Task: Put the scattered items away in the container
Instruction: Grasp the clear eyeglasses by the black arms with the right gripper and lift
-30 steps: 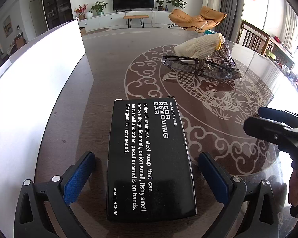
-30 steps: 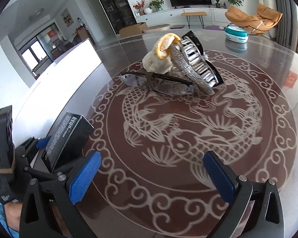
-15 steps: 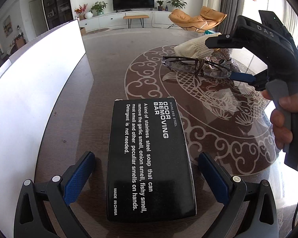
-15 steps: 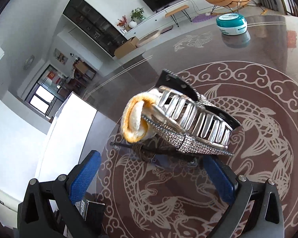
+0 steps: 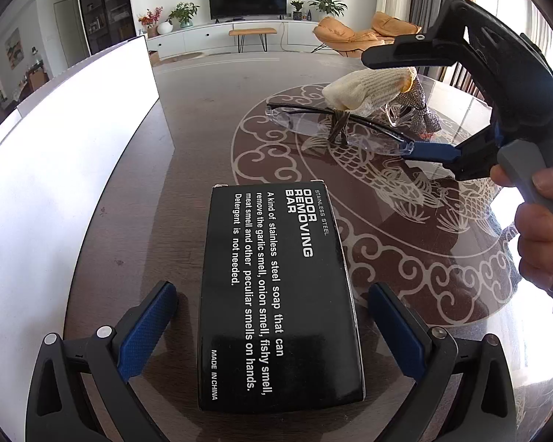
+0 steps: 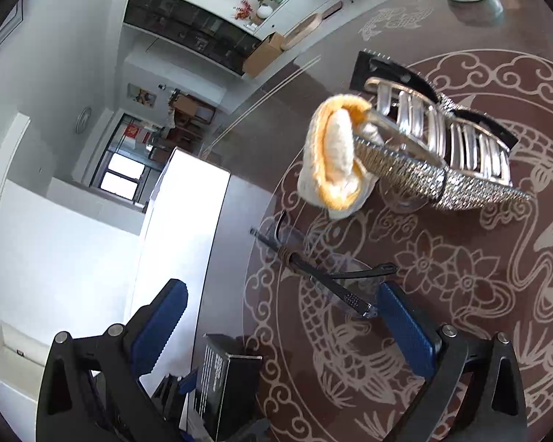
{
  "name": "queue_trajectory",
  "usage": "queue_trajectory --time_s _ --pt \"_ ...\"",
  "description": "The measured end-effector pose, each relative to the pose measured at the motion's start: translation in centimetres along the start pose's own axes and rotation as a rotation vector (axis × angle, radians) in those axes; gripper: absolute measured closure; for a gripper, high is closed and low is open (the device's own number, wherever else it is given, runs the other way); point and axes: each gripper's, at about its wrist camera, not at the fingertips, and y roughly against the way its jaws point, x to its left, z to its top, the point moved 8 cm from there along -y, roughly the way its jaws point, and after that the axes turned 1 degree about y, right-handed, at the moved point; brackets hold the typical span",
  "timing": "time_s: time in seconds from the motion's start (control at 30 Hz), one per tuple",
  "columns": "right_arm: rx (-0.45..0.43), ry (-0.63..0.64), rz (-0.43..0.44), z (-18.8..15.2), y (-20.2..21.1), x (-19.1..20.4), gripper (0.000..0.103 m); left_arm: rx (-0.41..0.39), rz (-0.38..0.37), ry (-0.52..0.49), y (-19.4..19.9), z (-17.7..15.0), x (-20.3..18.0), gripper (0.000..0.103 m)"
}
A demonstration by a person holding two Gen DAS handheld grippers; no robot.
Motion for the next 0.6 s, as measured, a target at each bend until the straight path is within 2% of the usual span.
queue_trajectory --time_s 0.03,0.13,0.2,0.27,0.33,0.37,0.4,0.43,0.47,0.5,0.6 --pt "0.017 0.039 -0.034 -0.3 0.0 0.2 0.000 0.000 0.000 0.000 0.0 0.0 0.0 0.000" --pt "0.004 0.176 -0.258 0.2 0.1 -0.1 0.000 0.000 0.000 0.000 0.0 0.0 0.0 0.000" --pt "0.016 0.252 -0.334 0.6 -0.6 0.1 0.002 0.000 0.000 0.000 0.0 0.0 0.0 0.000" --pt "0.039 0.345 -0.397 0.6 -1.6 0.6 0.009 0.000 0.000 0.000 0.0 0.0 0.0 0.000" --pt "0.055 0.442 -0.470 0.4 -2.5 1.2 0.025 -0.001 0.000 0.000 -0.1 0.1 0.0 0.000" --pt "0.057 0.475 -0.498 0.4 -2.8 1.6 0.029 -0.001 0.000 0.000 -0.1 0.1 0.0 0.000" --pt "0.056 0.498 -0.516 0.4 -3.0 1.9 0.040 0.000 0.000 0.000 -0.1 0.1 0.0 0.000" --pt "0.053 0.516 -0.523 0.3 -3.2 2.2 0.059 -0.001 0.000 0.000 -0.1 0.2 0.0 0.000" --pt "0.051 0.527 -0.517 0.3 -3.4 2.5 0.071 -0.001 0.000 0.000 -0.1 0.2 0.0 0.000" --pt "0.048 0.534 -0.503 0.0 -3.5 2.7 0.078 -0.001 0.000 0.000 -0.1 0.2 0.0 0.000" --pt "0.036 0.570 -0.498 -1.1 -3.1 2.9 0.092 -0.001 0.000 0.000 -0.1 0.2 -0.1 0.000"
